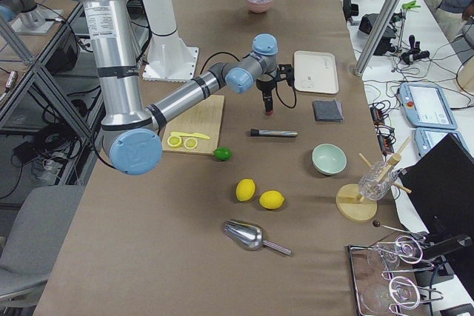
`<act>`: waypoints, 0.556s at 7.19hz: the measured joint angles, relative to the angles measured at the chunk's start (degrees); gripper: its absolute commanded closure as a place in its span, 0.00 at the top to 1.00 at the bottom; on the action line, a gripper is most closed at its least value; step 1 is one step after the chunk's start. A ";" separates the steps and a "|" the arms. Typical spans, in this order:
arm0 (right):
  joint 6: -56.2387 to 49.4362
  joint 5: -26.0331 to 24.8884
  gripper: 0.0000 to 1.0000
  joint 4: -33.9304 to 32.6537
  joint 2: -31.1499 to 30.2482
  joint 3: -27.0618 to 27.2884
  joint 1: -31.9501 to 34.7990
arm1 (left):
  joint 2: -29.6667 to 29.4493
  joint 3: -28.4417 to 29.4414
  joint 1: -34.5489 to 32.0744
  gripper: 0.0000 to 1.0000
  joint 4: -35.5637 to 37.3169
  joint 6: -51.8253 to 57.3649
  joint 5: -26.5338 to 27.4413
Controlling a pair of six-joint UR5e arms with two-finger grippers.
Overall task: Mash ice and strawberries in cup
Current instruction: 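Move the right gripper above the red strawberry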
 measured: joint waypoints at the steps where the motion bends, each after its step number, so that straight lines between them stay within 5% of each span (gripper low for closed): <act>1: 3.15 -2.06 1.00 -0.01 1.20 -0.39 -2.67 | 0.36 -0.01 -1.88 0.97 0.00 0.94 -0.50; 4: 7.45 -7.56 1.00 -0.11 3.53 -1.44 -8.00 | 1.63 0.07 -3.78 0.97 -0.02 2.46 -2.10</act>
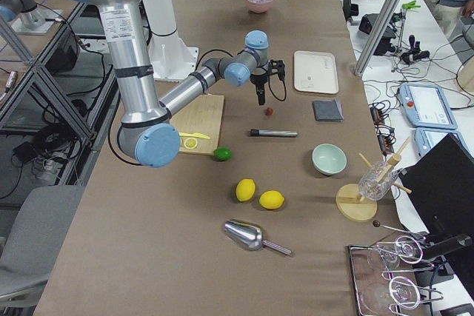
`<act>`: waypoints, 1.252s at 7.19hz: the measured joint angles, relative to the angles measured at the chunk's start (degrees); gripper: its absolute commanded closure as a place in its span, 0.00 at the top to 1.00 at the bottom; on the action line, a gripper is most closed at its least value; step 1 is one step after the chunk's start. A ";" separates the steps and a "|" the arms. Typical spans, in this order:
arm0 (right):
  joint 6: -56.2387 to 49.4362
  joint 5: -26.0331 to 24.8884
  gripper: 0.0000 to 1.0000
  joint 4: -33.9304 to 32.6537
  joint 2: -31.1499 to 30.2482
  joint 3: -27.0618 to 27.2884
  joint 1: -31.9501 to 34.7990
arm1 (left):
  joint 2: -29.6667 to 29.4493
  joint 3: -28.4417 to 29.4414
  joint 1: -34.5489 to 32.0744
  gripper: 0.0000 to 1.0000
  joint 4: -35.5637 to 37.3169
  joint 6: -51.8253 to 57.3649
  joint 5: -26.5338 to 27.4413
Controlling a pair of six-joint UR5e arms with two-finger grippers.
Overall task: Mash ice and strawberries in cup
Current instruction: 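Move the right gripper above the red strawberry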
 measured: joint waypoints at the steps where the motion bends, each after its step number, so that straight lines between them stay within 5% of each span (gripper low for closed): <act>1: 0.32 -0.89 1.00 -0.03 0.54 -0.74 -0.40 | 0.16 0.13 -0.08 0.97 0.01 0.06 -0.19; 9: -0.79 -5.68 1.00 0.67 6.68 -11.41 -1.53 | 1.53 2.00 -2.82 0.97 0.02 2.82 -0.78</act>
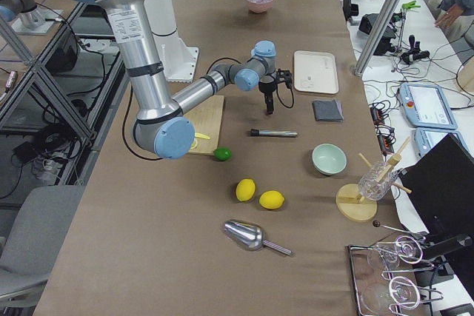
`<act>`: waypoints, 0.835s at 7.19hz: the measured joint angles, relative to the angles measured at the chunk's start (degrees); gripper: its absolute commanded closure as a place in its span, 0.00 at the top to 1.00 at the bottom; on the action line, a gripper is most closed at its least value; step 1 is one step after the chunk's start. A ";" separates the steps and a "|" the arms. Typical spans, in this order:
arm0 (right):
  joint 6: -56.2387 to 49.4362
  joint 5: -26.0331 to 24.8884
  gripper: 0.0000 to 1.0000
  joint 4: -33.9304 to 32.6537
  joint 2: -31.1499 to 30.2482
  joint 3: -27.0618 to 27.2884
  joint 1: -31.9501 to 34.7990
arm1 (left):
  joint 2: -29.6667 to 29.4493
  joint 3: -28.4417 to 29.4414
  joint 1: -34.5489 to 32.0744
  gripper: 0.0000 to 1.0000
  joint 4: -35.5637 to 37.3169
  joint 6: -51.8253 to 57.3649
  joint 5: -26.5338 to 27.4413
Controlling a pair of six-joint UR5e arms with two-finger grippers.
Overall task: Mash ice and strawberries in cup
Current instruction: 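Move the right gripper above the red strawberry, then lower the right gripper and close it on the strawberry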
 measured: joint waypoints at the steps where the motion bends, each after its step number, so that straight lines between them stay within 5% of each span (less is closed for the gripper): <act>1: 1.44 -0.05 1.00 0.05 0.95 -0.27 -0.10 | 0.50 0.08 -0.04 0.97 -0.02 0.05 0.17; 6: 4.46 -0.16 0.99 4.93 1.97 -3.24 -0.98 | 1.34 -0.12 -0.74 0.97 -0.13 0.09 0.64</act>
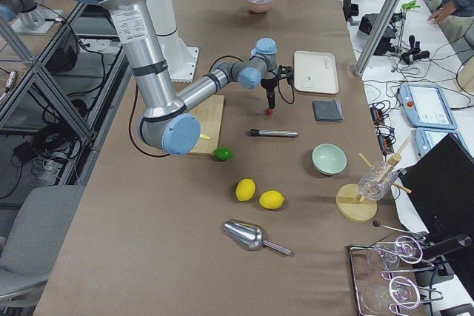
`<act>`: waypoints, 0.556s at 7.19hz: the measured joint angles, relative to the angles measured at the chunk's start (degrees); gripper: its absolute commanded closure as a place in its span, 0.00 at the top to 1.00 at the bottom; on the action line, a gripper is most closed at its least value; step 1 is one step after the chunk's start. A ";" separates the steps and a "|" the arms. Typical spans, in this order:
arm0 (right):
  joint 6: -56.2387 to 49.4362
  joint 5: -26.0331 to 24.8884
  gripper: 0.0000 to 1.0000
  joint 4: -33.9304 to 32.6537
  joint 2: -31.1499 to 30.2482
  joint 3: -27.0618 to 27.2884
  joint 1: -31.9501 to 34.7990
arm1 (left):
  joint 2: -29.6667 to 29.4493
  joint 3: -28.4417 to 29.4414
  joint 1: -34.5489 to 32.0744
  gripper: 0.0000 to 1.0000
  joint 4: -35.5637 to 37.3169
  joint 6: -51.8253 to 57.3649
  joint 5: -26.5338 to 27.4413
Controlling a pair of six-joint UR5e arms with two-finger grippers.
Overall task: Mash ice and strawberries in cup
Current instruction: 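Lower the right gripper and close it on the strawberry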
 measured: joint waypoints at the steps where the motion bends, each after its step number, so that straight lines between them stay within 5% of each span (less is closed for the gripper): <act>1: 0.03 -0.05 0.99 1.67 -0.01 -1.27 -0.10 | 0.10 -0.10 -0.18 0.97 -0.04 0.00 0.02; 4: -0.08 -0.89 0.90 3.08 0.57 -4.16 -0.24 | 0.20 0.04 -0.19 0.97 -0.08 0.00 0.09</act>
